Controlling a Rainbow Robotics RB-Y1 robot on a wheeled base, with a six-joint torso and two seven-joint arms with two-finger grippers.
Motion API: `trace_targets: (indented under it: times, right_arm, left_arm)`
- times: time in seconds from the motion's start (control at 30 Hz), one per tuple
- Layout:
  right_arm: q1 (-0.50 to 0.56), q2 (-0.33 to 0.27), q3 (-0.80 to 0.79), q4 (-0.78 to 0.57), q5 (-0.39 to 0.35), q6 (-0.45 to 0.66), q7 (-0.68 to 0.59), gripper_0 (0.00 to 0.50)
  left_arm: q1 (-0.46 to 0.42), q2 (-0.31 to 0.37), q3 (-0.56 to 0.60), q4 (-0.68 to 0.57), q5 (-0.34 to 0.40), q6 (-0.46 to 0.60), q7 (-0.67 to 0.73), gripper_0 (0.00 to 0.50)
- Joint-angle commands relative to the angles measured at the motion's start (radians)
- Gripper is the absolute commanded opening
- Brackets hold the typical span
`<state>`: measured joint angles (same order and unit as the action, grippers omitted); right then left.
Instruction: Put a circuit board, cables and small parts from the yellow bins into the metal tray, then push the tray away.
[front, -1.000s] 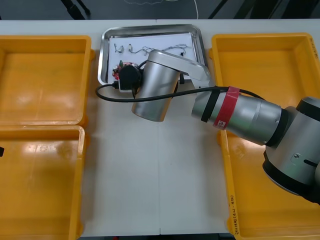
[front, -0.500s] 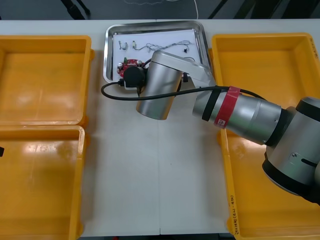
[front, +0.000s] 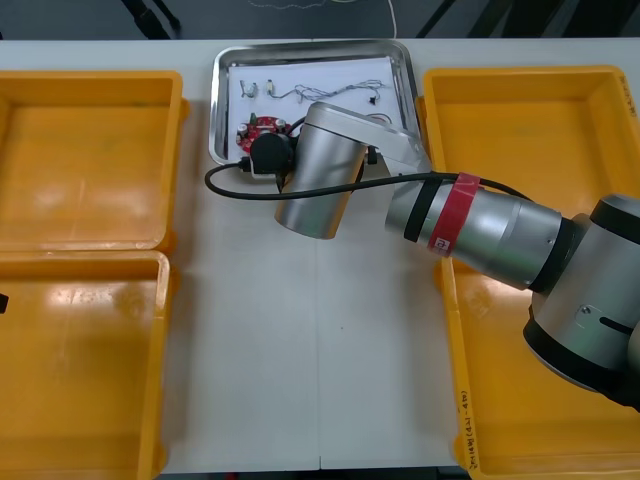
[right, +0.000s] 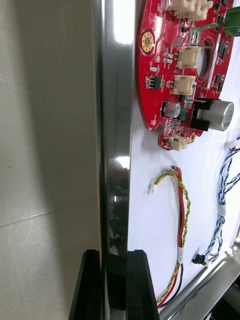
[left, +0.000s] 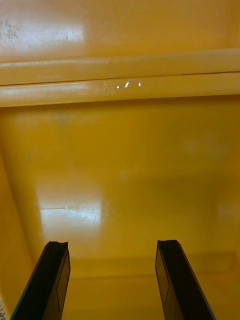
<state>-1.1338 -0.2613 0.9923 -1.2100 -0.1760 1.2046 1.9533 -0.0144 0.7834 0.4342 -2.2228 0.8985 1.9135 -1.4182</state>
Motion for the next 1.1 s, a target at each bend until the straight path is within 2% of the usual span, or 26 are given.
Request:
trace_targets:
  times: [0.03, 0.07, 0.1, 0.13, 0.17, 0.2, 0.23, 0.3, 0.37, 0.4, 0.47, 0.8, 1.1]
  right_arm:
    - [-0.044, 0.02, -0.029, -0.005, 0.013, -0.01, 0.029, 0.162]
    - [-0.044, 0.02, -0.029, -0.005, 0.013, -0.01, 0.029, 0.186]
    - [-0.044, 0.02, -0.029, -0.005, 0.012, -0.01, 0.032, 0.252]
    - [-0.046, 0.022, -0.029, -0.005, 0.013, -0.01, 0.033, 0.277]
    - [-0.046, 0.022, -0.029, -0.005, 0.012, -0.008, 0.035, 0.277]
    - [-0.044, 0.022, -0.029, -0.006, 0.013, -0.008, 0.036, 0.342]
    - [-0.044, 0.02, -0.029, -0.008, 0.013, -0.007, 0.036, 0.382]
    - [-0.044, 0.02, -0.029, -0.013, 0.013, 0.004, 0.036, 0.438]
    - [-0.044, 0.02, -0.029, -0.02, 0.012, 0.015, 0.036, 0.453]
    - [-0.044, 0.02, -0.029, -0.023, 0.013, 0.018, 0.036, 0.486]
    - [-0.044, 0.02, -0.029, -0.034, 0.013, 0.039, 0.036, 0.5]
    - [-0.044, -0.022, -0.034, -0.171, -0.011, 0.179, 0.042, 0.5]
    - [-0.027, -0.075, -0.133, -0.355, -0.128, 0.362, 0.035, 0.5]
  left_arm:
    - [0.025, 0.042, 0.003, -0.029, 0.008, 0.006, -0.065, 0.5]
    - [0.025, 0.042, 0.003, -0.029, 0.008, 0.006, -0.065, 0.5]
    - [0.025, 0.042, 0.003, -0.029, 0.008, 0.006, -0.065, 0.5]
    - [0.025, 0.042, 0.003, -0.029, 0.008, 0.006, -0.065, 0.5]
    - [0.025, 0.042, 0.003, -0.029, 0.008, 0.006, -0.065, 0.5]
    - [0.025, 0.042, 0.003, -0.029, 0.008, 0.006, -0.065, 0.5]
    - [0.025, 0.042, 0.003, -0.029, 0.008, 0.006, -0.065, 0.5]
    - [0.025, 0.042, 0.003, -0.029, 0.008, 0.006, -0.065, 0.5]
    - [0.025, 0.042, 0.003, -0.029, 0.008, 0.006, -0.065, 0.5]
    - [0.025, 0.042, 0.003, -0.029, 0.008, 0.006, -0.065, 0.5]
    - [0.025, 0.042, 0.003, -0.029, 0.008, 0.006, -0.065, 0.5]
    - [0.025, 0.042, 0.003, -0.029, 0.008, 0.006, -0.065, 0.5]
    - [0.025, 0.042, 0.003, -0.029, 0.008, 0.006, -0.065, 0.5]
